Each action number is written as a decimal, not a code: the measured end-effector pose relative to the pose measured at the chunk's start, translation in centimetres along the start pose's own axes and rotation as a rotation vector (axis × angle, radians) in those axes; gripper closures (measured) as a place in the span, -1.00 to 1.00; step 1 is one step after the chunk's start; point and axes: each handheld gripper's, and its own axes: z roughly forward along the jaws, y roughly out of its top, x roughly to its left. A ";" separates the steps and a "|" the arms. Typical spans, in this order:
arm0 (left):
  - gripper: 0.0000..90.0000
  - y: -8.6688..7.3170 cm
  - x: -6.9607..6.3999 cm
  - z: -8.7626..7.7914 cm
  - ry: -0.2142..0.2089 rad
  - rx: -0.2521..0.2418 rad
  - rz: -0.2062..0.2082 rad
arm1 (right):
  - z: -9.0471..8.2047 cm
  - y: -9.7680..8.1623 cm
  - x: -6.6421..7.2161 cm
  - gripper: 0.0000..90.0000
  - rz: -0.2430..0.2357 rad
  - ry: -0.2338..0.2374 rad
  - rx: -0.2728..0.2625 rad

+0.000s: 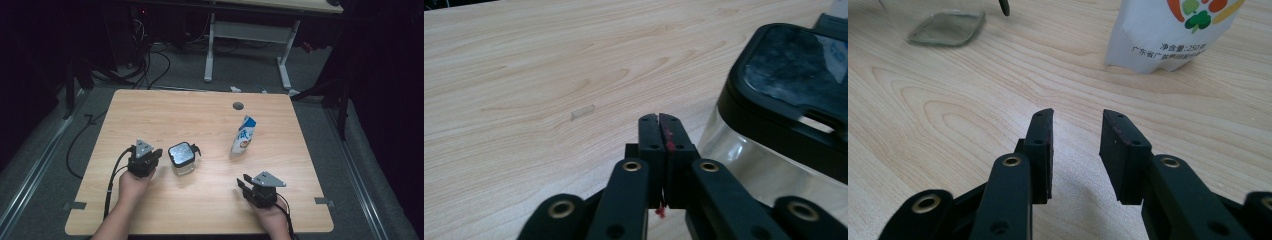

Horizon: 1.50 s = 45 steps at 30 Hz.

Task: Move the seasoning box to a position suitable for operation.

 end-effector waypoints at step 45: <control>1.00 -0.2 -2.2 -0.8 -0.120 -0.082 0.032 | 0.2 -0.1 0.3 0.40 -0.014 0.011 0.004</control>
